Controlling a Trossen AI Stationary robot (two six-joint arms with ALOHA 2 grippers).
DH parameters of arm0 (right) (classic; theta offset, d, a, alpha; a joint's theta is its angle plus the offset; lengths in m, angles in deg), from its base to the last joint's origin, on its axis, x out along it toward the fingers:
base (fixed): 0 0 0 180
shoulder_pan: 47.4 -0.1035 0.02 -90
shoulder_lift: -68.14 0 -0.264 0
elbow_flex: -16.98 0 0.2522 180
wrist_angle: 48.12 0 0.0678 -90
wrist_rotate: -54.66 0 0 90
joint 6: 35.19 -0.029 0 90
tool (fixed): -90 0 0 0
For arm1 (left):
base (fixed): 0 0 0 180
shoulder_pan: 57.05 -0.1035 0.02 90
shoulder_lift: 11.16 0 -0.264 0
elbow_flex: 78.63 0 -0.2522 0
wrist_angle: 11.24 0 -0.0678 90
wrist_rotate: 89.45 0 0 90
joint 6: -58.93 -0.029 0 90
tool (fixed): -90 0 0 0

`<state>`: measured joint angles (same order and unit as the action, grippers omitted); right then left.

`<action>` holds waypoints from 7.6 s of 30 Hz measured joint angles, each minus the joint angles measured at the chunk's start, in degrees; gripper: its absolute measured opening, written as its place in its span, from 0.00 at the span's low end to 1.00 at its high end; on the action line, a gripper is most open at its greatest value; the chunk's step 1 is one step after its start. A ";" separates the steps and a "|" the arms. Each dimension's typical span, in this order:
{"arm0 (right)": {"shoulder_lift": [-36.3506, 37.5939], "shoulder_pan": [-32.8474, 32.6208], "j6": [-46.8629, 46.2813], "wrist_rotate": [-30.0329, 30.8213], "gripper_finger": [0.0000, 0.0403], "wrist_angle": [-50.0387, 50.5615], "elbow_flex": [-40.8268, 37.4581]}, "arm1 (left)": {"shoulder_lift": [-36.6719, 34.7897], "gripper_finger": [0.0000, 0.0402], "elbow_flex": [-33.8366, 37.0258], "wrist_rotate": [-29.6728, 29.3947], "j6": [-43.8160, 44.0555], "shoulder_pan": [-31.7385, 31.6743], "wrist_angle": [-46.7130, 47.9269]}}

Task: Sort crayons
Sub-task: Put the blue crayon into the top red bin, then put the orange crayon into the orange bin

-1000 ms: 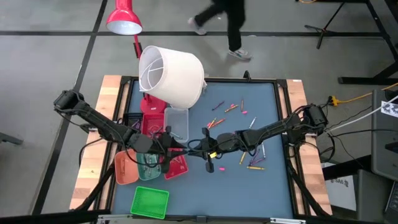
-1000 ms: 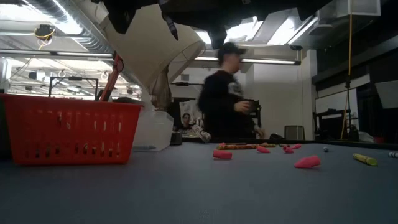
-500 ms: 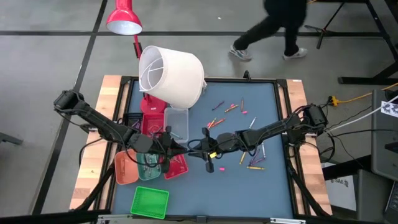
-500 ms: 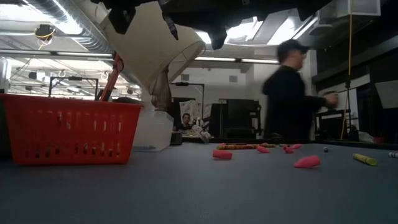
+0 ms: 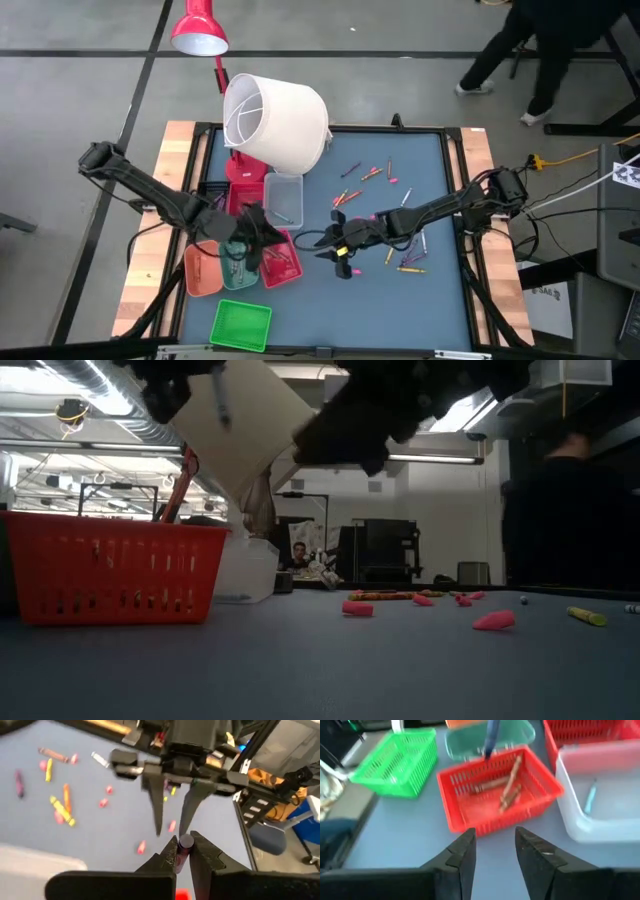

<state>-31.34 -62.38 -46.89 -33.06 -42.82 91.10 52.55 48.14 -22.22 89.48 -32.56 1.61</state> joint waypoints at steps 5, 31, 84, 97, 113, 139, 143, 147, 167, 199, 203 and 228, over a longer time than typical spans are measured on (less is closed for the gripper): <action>0.26 0.00 -0.03 0.00 0.34 5.69 -0.01 | -6.57 0.03 -0.02 -0.18 7.89 0.00 16.40; 0.22 -0.04 -0.05 0.20 0.34 6.88 -0.04 | -10.39 0.03 -0.02 -18.76 42.45 -0.30 57.44; 0.18 27.29 23.43 2.06 0.34 34.43 -0.02 | -4.34 0.24 0.01 -23.01 39.34 -7.28 56.83; -1.29 29.29 28.50 -1.09 0.34 31.32 -3.69 | -4.31 0.24 0.01 -22.99 39.38 -7.28 56.06; -1.05 29.20 28.49 -1.98 0.16 27.34 -8.20 | -3.28 0.24 0.05 -23.09 39.34 -7.16 51.24; -1.24 29.35 22.57 -10.70 0.03 27.95 -8.37 | 8.45 0.24 0.05 -22.83 39.28 1.08 34.39; -1.27 29.28 20.61 -14.55 0.04 27.71 -8.39 | 8.45 0.24 0.05 -23.14 39.23 2.11 30.91; -1.33 29.24 17.73 -19.08 0.03 27.25 -8.48 | 8.45 0.24 0.05 -23.21 34.76 2.88 26.87; -1.50 25.56 9.09 -39.31 0.04 21.26 -8.60 | 8.45 0.24 0.03 -22.67 16.15 2.97 6.04; -1.29 7.06 -1.36 -14.88 0.04 -35.62 -8.41 | 8.43 0.24 0.03 -13.76 -6.43 5.35 -11.45; -1.29 7.06 -1.34 -14.88 0.04 -38.49 -8.40 | 8.43 0.24 0.03 -13.76 -10.33 4.12 -15.09; -1.29 7.06 -1.25 -10.80 0.04 -41.01 -8.37 | 8.41 0.20 0.01 -10.70 -17.65 1.49 -22.27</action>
<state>-32.63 -55.32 -48.14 -43.86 -83.83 82.72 60.95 48.14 -32.93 71.83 -31.08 -20.66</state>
